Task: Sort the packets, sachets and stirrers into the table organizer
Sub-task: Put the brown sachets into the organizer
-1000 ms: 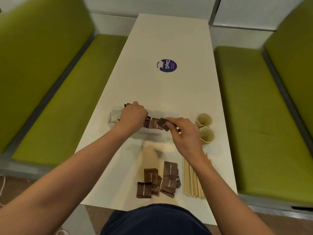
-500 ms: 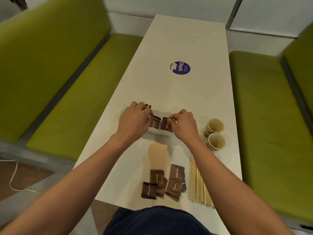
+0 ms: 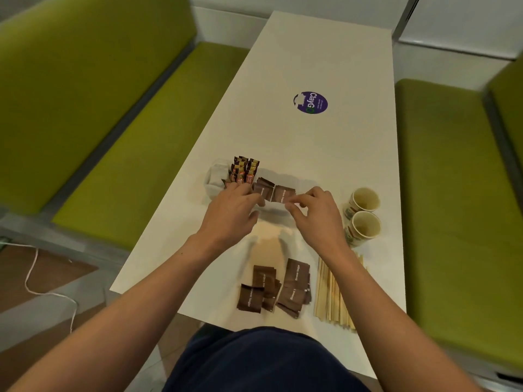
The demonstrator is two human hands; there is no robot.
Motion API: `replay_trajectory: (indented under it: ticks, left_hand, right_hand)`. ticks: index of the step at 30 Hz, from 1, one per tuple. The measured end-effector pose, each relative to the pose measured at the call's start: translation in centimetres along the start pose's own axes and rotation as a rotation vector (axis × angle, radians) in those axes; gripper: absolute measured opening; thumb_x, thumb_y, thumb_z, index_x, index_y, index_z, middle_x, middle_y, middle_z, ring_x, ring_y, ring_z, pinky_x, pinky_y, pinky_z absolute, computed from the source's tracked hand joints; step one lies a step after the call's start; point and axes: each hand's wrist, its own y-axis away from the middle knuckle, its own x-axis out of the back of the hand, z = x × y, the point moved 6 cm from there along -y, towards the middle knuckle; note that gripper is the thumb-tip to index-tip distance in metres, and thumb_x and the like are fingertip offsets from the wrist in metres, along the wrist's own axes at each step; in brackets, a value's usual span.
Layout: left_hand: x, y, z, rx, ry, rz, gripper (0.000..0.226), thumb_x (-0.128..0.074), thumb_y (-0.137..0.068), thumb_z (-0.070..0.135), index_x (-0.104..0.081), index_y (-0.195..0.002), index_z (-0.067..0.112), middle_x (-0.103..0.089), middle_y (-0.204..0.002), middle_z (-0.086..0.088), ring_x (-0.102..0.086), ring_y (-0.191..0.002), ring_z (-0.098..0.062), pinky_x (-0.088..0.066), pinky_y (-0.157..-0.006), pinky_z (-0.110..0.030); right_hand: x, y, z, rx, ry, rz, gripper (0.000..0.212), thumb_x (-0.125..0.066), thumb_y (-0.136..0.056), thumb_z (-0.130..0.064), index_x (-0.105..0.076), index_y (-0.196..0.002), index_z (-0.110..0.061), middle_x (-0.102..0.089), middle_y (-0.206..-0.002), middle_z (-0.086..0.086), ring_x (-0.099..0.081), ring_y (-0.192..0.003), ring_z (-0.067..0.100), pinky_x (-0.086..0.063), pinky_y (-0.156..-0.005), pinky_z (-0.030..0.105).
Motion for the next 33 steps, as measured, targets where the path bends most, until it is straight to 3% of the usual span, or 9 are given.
replay_trajectory:
  ticks: [4, 11, 16, 23, 28, 33]
  left_hand:
    - [-2.0, 1.9, 1.0, 0.046, 0.061, -0.163, 0.021, -0.064, -0.094, 0.030, -0.068, -0.114, 0.028, -0.060, -0.110, 0.007, -0.054, -0.104, -0.016, -0.044, -0.073, -0.029]
    - [-6.6, 5.5, 2.2, 0.005, 0.007, -0.625, 0.038, -0.067, -0.088, 0.044, -0.065, -0.124, 0.030, -0.059, -0.115, 0.005, -0.055, -0.105, -0.016, -0.050, -0.078, -0.033]
    - [-7.4, 5.7, 2.3, 0.015, 0.019, -0.618, 0.032, -0.070, -0.088, 0.034, -0.067, -0.119, 0.026, -0.058, -0.113, 0.003, -0.057, -0.102, -0.018, -0.054, -0.080, -0.039]
    - [-8.3, 4.9, 1.2, 0.119, 0.144, -0.593, 0.029, -0.080, -0.078, 0.028, -0.069, -0.103, 0.020, -0.053, -0.099, 0.005, -0.056, -0.095, -0.019, -0.052, -0.082, -0.039]
    - [-8.5, 4.2, 0.4, 0.202, 0.238, -0.544, 0.023, -0.080, -0.077, 0.017, -0.063, -0.091, 0.018, -0.057, -0.090, 0.005, -0.057, -0.086, -0.018, -0.050, -0.074, -0.035]
    - [-8.6, 4.0, -0.3, 0.276, 0.293, -0.539, 0.028, -0.078, -0.078, 0.013, -0.062, -0.100, 0.020, -0.059, -0.084, 0.009, -0.057, -0.081, -0.013, -0.046, -0.065, -0.028]
  right_hand:
    - [-0.8, 4.1, 1.3, -0.044, 0.027, -0.091, 0.023, -0.062, -0.099, -0.039, -0.076, -0.113, -0.028, -0.060, -0.103, -0.008, -0.052, -0.102, 0.015, -0.037, -0.078, 0.029]
    - [-2.4, 9.4, 2.6, -0.032, 0.105, -0.369, 0.029, -0.062, -0.097, -0.034, -0.071, -0.125, -0.029, -0.064, -0.125, -0.005, -0.053, -0.115, 0.016, -0.046, -0.093, 0.031]
    - [-3.2, 11.1, 3.0, -0.010, 0.172, -0.454, 0.050, -0.068, -0.092, -0.036, -0.057, -0.141, -0.026, -0.054, -0.140, -0.006, -0.047, -0.124, 0.019, -0.045, -0.102, 0.034]
    - [-3.1, 9.8, 2.5, -0.001, 0.178, -0.382, 0.045, -0.066, -0.095, -0.036, -0.059, -0.138, -0.023, -0.062, -0.127, -0.003, -0.053, -0.116, 0.019, -0.045, -0.095, 0.031]
    - [-3.1, 8.9, 2.0, 0.010, 0.191, -0.345, 0.035, -0.060, -0.097, -0.036, -0.062, -0.130, -0.023, -0.068, -0.113, -0.003, -0.057, -0.107, 0.022, -0.045, -0.084, 0.032]
    - [-3.3, 7.9, 1.9, 0.019, 0.195, -0.321, 0.029, -0.054, -0.101, -0.028, -0.066, -0.125, -0.016, -0.071, -0.112, 0.003, -0.061, -0.104, 0.026, -0.049, -0.084, 0.038]
